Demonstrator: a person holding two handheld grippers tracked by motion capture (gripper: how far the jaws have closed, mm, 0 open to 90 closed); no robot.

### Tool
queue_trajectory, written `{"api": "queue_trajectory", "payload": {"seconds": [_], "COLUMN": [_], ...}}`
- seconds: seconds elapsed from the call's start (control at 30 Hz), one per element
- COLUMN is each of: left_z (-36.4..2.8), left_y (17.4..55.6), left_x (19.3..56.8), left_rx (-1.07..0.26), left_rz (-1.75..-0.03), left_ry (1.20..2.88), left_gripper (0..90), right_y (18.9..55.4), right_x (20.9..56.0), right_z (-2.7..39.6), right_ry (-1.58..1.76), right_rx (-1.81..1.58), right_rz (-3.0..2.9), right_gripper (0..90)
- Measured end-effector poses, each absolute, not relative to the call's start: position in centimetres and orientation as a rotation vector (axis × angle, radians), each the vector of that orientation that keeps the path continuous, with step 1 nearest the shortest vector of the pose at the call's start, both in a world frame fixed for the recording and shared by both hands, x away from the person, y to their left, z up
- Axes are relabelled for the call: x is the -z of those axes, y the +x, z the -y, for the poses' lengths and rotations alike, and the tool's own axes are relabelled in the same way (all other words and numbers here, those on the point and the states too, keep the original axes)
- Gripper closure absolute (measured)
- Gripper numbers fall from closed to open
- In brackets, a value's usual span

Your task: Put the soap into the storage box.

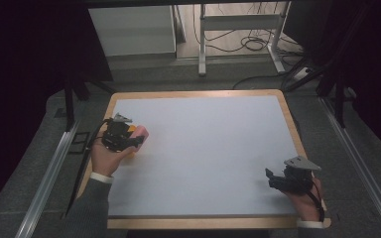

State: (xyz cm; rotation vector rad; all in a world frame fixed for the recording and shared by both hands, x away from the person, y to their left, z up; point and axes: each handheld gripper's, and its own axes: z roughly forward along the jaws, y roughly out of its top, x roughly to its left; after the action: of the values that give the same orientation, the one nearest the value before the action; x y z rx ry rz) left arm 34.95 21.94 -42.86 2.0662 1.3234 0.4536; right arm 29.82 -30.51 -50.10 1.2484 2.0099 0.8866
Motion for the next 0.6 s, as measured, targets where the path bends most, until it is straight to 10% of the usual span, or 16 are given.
{"api": "queue_trajectory", "payload": {"seconds": [0.6], "left_z": [-22.82], "left_y": [35.54], "left_x": [42.91], "left_rx": [-0.468], "left_rz": [-1.356], "left_ry": [2.064], "left_gripper": [60.4], "right_y": [29.82], "right_x": [50.08], "right_z": [30.60], "right_ry": [1.249], "right_rx": [-0.884], "right_rz": [-2.011], "right_gripper": [11.3]}}
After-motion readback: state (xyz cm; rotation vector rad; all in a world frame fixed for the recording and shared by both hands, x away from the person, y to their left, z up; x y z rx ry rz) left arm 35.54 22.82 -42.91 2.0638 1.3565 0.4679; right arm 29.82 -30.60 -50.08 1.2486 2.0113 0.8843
